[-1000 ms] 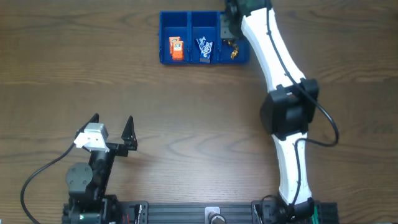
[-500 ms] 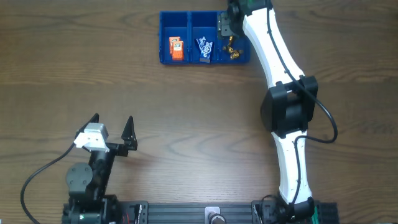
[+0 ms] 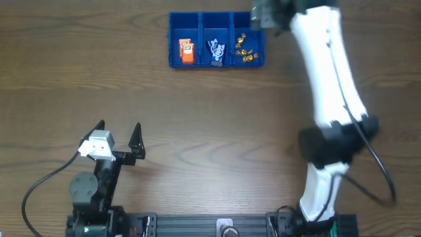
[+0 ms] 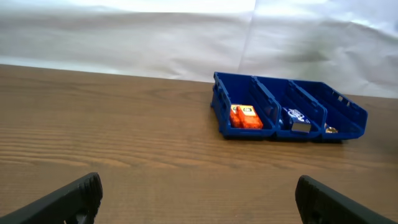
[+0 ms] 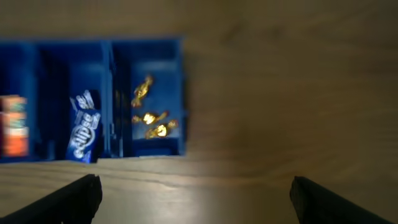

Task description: Sort Candies Into Trays

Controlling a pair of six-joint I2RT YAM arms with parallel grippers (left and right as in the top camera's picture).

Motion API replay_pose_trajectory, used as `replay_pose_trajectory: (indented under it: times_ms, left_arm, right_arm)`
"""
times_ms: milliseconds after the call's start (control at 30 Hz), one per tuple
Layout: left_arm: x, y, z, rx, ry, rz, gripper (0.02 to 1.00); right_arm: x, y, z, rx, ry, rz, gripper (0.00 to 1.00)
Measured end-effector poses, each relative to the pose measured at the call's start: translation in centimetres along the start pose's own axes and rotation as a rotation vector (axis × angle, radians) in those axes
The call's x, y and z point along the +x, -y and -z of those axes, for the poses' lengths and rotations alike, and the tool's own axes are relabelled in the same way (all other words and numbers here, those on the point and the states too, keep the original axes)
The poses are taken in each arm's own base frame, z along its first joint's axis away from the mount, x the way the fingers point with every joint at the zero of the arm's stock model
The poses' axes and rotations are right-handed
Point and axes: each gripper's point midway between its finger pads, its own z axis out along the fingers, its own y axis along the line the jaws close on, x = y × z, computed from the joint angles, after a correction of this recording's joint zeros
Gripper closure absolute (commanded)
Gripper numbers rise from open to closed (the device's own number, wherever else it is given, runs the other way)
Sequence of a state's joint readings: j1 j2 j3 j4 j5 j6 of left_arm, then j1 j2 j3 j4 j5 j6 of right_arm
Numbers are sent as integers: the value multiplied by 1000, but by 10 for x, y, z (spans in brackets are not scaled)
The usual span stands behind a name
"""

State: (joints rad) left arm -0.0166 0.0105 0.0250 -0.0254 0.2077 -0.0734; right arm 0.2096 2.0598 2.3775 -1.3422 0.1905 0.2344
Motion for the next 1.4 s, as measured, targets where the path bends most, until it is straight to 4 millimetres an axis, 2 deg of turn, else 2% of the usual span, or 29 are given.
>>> replay_pose_trajectory:
  times_ms: [100, 200, 300, 367, 433, 600, 733, 800, 900, 1000, 1167, 1400]
  left_arm:
    - [0, 0, 0, 0, 1, 0, 20]
    - [0, 0, 0, 0, 0, 0, 20]
    - [0, 0, 0, 0, 1, 0, 20]
    - [0, 0, 0, 0, 1, 0, 20]
    - [0, 0, 0, 0, 0, 0, 20]
    - [0, 0, 0, 0, 0, 0, 20]
    - [0, 0, 0, 0, 0, 0, 20]
    - [0, 0, 0, 1, -2, 0, 20]
    - [0, 0, 0, 0, 0, 0, 20]
    - [0, 0, 0, 0, 0, 0, 20]
    - [0, 0, 0, 0, 0, 0, 20]
    - [0, 0, 0, 0, 0, 0, 20]
  right_arm:
    - [-8, 28, 67, 15, 114, -27, 3]
    - [-6, 50, 124, 37, 228, -42, 3]
    - [3, 60, 147, 45, 293, -47, 3]
    - [21, 68, 156, 50, 316, -54, 3]
    - [48, 80, 164, 59, 337, -69, 3]
    - [112, 94, 174, 38, 459, -106, 3]
    - [174, 115, 166, 43, 582, -180, 3]
    - [181, 115, 163, 25, 691, -188, 3]
    - [210, 114, 147, 12, 805, -185, 3]
    - [220, 110, 134, -11, 917, -180, 3]
    - [242, 102, 89, -33, 930, -168, 3]
    - [248, 81, 52, -105, 932, -122, 3]
